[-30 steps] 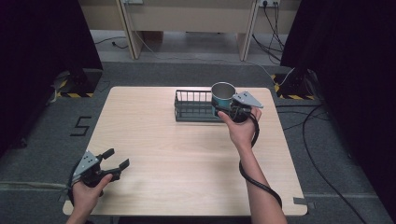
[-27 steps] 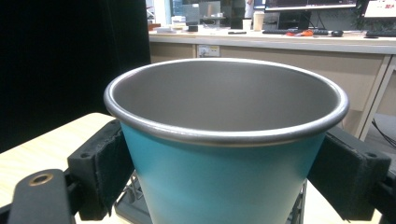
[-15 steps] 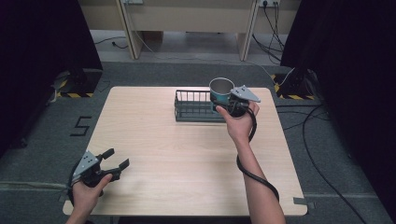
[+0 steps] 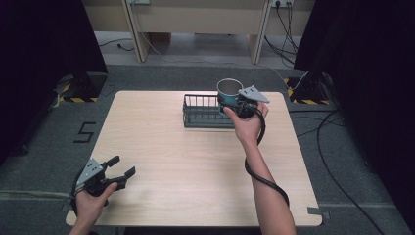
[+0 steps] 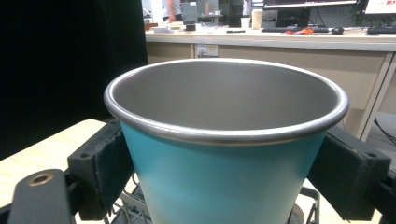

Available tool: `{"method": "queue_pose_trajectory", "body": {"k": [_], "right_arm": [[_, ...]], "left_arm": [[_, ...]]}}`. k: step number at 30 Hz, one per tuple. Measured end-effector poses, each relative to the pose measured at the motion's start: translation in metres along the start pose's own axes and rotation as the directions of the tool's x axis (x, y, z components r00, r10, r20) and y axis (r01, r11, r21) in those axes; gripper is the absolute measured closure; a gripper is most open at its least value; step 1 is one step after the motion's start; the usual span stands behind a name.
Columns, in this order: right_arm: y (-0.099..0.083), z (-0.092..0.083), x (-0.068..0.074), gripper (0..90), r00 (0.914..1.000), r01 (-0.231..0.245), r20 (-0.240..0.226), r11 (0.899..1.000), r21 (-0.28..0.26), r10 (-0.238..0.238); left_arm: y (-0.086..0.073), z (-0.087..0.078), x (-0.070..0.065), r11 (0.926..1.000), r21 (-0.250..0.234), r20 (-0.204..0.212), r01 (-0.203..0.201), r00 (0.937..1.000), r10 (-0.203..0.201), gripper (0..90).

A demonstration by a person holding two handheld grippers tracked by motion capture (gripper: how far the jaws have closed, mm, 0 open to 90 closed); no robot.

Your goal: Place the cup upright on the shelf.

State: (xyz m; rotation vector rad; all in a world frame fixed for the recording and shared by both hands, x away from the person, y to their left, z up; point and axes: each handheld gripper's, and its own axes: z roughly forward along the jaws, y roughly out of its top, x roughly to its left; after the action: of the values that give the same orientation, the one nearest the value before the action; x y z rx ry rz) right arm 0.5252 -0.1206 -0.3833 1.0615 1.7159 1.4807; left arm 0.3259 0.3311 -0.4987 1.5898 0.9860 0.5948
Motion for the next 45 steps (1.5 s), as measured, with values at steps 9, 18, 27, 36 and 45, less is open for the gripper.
{"method": "queue_pose_trajectory", "body": {"k": [9,18,27,36,45], "right_arm": [[0.003,0.01,0.001,15.1,1.0,-0.007,0.0,1.0,0.005,0.007],[0.005,0.021,0.001,15.1,0.9999,-0.009,0.005,1.0,0.012,0.009],[0.003,0.031,0.001,15.1,0.9998,-0.016,0.01,1.0,0.026,0.016],[0.002,0.047,0.0,15.1,0.9993,-0.033,0.02,0.998,0.049,0.032],[-0.003,0.062,-0.001,15.0,0.9986,-0.046,0.028,0.996,0.071,0.044]], "left_arm": [[0.0,0.0,0.0,1.0,0.001,-0.001,-0.003,1.0,0.003,16.5],[0.0,0.0,0.0,1.0,0.001,-0.001,-0.003,1.0,0.003,16.5],[0.0,0.0,0.0,1.0,0.0,0.0,-0.002,1.0,0.002,16.5],[0.0,0.0,0.0,1.0,0.0,0.002,0.0,1.0,0.0,16.5],[0.0,-0.001,0.0,1.0,-0.001,0.002,0.001,1.0,-0.001,16.6]]}}
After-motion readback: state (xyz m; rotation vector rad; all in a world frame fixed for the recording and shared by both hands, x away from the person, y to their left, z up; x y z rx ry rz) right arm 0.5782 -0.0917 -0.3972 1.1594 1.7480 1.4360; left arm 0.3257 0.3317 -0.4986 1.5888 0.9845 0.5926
